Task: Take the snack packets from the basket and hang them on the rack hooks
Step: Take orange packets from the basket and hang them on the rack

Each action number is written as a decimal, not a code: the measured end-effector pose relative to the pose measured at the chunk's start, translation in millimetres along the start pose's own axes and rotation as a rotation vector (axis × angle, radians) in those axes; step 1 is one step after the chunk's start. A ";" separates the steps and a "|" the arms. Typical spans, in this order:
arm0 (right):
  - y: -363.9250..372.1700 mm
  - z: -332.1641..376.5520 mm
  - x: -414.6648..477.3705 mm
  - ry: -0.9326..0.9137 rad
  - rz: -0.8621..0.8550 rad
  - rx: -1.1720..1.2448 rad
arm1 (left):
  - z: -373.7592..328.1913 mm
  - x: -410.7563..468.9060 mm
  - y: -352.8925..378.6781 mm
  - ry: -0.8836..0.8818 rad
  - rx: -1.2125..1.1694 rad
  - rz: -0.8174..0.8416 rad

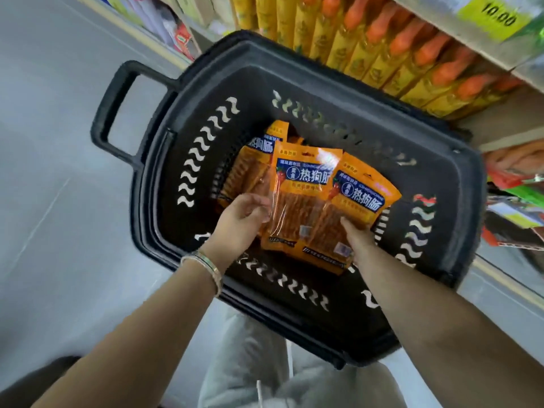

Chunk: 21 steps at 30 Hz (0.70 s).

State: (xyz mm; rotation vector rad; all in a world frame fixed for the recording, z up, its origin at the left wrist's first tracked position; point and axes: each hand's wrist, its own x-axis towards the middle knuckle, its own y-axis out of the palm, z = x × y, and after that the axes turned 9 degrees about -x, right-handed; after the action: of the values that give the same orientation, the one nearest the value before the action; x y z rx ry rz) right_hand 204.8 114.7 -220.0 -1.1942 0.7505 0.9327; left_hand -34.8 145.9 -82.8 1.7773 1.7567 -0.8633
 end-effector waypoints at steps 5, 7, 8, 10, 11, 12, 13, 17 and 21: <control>8.8 -10.1 -1.1 0.087 -0.137 0.033 | 4.0 18.4 -11.7 -0.042 0.034 0.035; 6.5 -9.6 -10.9 -0.022 -0.215 0.026 | 5.6 21.3 -13.1 -0.091 0.041 0.067; 6.0 -6.9 -17.1 -0.103 -0.212 0.009 | 6.0 22.9 -12.6 -0.106 0.059 0.078; 4.1 1.6 -35.0 -0.236 -0.142 -0.036 | 5.3 25.6 -10.4 -0.132 0.111 0.091; 2.6 6.8 -46.4 -0.262 -0.065 -0.032 | 4.2 25.5 -8.7 -0.151 0.122 0.097; 1.2 11.8 -57.9 -0.270 0.030 -0.009 | 3.0 25.2 -7.3 -0.176 0.120 0.108; 0.3 16.1 -69.4 -0.277 0.126 0.027 | 0.7 23.3 -5.2 -0.204 0.108 0.129; 9.9 30.5 -118.6 -0.273 0.368 0.147 | -6.9 14.5 4.6 -0.314 0.069 0.258; 29.4 38.8 -150.8 -0.279 0.693 0.240 | -12.7 10.5 5.1 -0.276 -0.128 0.414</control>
State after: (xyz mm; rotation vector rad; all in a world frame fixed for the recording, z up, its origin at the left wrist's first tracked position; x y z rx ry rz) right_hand 112.4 126.0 -91.7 -0.5669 1.0364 1.4923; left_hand -28.8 162.1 -82.3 1.7526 1.1857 -0.7575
